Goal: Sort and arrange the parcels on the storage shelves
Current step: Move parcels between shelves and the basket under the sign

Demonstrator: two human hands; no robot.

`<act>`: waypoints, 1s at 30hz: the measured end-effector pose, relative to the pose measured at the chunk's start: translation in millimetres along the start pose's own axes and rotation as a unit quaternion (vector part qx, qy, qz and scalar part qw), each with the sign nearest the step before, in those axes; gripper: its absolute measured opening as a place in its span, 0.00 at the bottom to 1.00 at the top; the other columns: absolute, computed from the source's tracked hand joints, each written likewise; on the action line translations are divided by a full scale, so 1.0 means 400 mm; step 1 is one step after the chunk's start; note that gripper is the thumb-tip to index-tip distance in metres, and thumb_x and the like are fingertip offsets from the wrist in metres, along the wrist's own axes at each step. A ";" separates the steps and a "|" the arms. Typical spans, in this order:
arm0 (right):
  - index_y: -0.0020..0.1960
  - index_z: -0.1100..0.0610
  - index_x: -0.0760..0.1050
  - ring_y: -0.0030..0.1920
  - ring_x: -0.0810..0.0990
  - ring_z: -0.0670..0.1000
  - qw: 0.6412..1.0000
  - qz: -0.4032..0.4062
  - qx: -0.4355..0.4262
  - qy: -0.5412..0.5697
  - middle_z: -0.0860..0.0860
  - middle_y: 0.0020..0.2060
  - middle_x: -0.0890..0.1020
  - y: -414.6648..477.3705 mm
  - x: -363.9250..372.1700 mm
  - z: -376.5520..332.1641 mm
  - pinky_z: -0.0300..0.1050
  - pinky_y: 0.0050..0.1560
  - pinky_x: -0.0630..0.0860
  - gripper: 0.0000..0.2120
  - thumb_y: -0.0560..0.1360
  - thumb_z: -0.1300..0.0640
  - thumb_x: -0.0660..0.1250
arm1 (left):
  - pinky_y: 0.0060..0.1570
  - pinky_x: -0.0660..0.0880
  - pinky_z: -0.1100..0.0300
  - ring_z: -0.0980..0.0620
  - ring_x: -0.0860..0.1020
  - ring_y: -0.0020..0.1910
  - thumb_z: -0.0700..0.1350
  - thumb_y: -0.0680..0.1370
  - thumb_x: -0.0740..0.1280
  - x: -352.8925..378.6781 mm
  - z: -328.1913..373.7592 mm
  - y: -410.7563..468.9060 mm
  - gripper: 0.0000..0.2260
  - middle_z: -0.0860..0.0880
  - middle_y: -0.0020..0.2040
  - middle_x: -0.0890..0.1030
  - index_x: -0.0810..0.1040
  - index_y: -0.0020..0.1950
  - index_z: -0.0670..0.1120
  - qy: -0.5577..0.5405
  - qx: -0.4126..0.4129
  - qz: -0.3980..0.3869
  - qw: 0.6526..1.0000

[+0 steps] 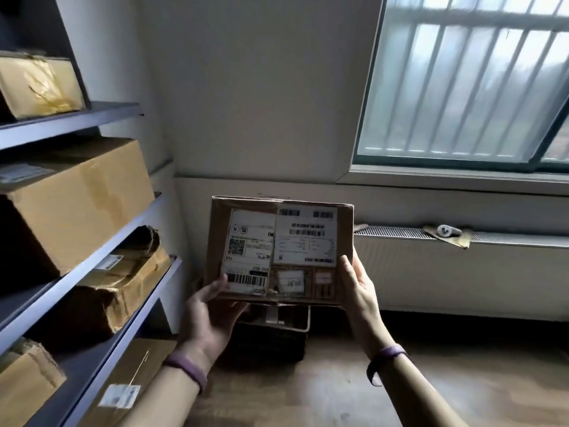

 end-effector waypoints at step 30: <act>0.62 0.46 0.78 0.60 0.81 0.52 0.961 0.040 0.273 -0.038 0.51 0.58 0.83 1.295 -0.057 0.889 0.58 0.65 0.74 0.13 0.82 0.48 0.58 | 0.65 0.69 0.42 0.38 0.78 0.58 0.42 0.69 0.68 0.147 -0.131 1.542 0.23 0.37 0.58 0.81 0.77 0.64 0.39 -0.024 -0.167 0.102 0.980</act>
Point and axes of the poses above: each hand's wrist, its own y-axis towards the middle knuckle, its own x-axis out of the palm, z = x × y, the point moved 5 cm from there along y, towards the middle knuckle
